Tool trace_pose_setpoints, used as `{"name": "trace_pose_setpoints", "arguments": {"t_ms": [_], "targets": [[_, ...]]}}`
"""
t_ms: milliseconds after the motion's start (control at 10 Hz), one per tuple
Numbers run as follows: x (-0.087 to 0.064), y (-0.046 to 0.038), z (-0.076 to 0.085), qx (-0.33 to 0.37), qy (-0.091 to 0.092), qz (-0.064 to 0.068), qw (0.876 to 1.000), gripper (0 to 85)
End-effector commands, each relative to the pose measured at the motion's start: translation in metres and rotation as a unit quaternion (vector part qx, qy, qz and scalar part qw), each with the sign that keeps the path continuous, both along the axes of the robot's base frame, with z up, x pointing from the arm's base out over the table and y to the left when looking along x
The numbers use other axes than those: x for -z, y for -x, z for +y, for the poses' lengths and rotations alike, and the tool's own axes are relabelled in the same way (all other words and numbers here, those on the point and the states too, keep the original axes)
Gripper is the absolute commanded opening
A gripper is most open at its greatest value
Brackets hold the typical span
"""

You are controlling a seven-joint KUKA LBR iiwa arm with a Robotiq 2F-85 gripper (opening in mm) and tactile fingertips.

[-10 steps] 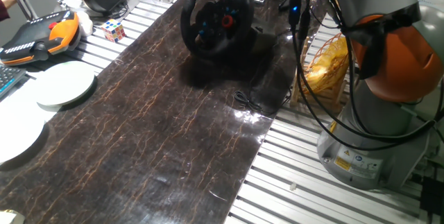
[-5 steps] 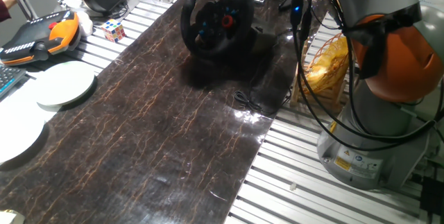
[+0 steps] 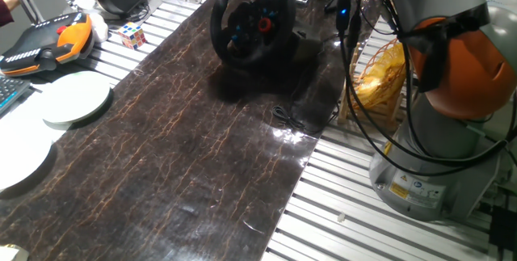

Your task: Rotate the steering wheel 90 degrees counterclockwise

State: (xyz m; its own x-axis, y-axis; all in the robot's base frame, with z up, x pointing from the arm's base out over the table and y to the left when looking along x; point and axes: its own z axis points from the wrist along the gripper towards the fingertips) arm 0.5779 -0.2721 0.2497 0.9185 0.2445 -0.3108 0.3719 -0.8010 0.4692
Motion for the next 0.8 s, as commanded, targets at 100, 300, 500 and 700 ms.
{"name": "trace_pose_setpoints", "arguments": {"t_ms": [100, 300, 500, 700], "targets": [[0.0032, 0.0007, -0.0011, -0.002, -0.003, -0.004, 1.000, 45.7], [0.0039, -0.0001, -0.0010, -0.005, -0.004, -0.007, 1.000, 39.3], [0.0056, -0.0011, -0.0007, -0.011, -0.010, -0.009, 1.000, 17.0], [0.0075, -0.0024, -0.0007, -0.036, -0.028, -0.003, 0.999, 14.0]]}}
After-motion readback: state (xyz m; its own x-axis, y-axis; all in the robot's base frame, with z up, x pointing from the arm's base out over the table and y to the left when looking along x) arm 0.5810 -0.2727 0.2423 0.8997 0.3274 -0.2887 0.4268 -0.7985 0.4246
